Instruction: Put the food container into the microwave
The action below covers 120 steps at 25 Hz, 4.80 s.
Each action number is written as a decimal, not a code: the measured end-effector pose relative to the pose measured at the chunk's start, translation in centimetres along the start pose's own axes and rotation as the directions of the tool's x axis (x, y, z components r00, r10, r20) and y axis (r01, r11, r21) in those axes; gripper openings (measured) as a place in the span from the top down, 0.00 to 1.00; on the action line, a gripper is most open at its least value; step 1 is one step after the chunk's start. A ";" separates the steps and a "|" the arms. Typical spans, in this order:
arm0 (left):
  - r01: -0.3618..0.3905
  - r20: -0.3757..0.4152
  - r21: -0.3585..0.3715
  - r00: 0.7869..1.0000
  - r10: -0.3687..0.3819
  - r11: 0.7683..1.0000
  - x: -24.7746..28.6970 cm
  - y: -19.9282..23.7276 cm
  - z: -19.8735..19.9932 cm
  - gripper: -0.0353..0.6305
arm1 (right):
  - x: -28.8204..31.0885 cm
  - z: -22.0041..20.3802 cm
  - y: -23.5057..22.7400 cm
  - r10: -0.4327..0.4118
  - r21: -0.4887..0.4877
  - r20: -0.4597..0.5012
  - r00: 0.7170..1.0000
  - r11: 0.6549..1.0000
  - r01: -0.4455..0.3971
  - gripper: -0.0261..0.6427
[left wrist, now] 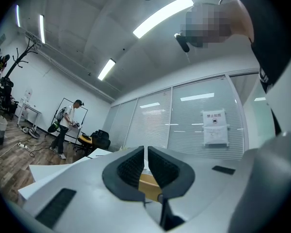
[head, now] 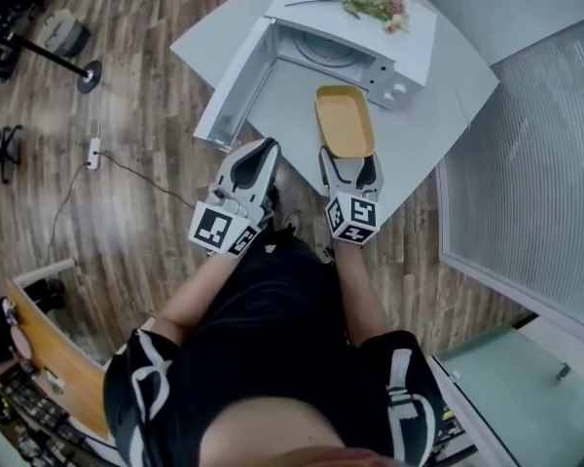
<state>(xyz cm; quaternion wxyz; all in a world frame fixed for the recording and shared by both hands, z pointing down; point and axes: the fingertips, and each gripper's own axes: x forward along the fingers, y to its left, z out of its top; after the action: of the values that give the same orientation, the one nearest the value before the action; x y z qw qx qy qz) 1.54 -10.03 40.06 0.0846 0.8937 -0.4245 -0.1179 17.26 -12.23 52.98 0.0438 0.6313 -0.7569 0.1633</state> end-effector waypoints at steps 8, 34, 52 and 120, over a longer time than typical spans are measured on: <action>0.022 -0.005 -0.002 1.000 -0.022 1.000 7.0 3.9 -2.6 0.88 | 11.7 -1.4 -2.9 -0.015 -0.022 -0.038 0.999 1.000 0.014 0.28; 0.001 -0.106 -0.077 0.994 -0.009 0.997 16.3 13.1 -8.2 0.88 | 36.7 -8.1 -11.1 -0.146 -0.076 -0.212 0.966 0.988 0.133 0.28; -0.007 -0.134 -0.096 0.991 -0.006 0.995 15.9 14.6 -9.1 0.88 | 39.1 -10.5 -11.4 -0.134 -0.099 -0.297 0.946 0.989 0.109 0.25; 0.138 -0.037 -0.013 0.990 -0.138 0.990 -3.1 4.3 2.9 0.88 | -6.2 6.8 9.0 -0.037 0.026 0.085 0.996 0.999 0.035 0.92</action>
<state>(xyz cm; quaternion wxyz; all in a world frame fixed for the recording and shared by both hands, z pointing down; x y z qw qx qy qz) -4.36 -10.46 38.80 0.0888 0.9225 -0.3595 -0.1087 10.73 -7.14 43.18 0.0066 0.6517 -0.7445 0.1448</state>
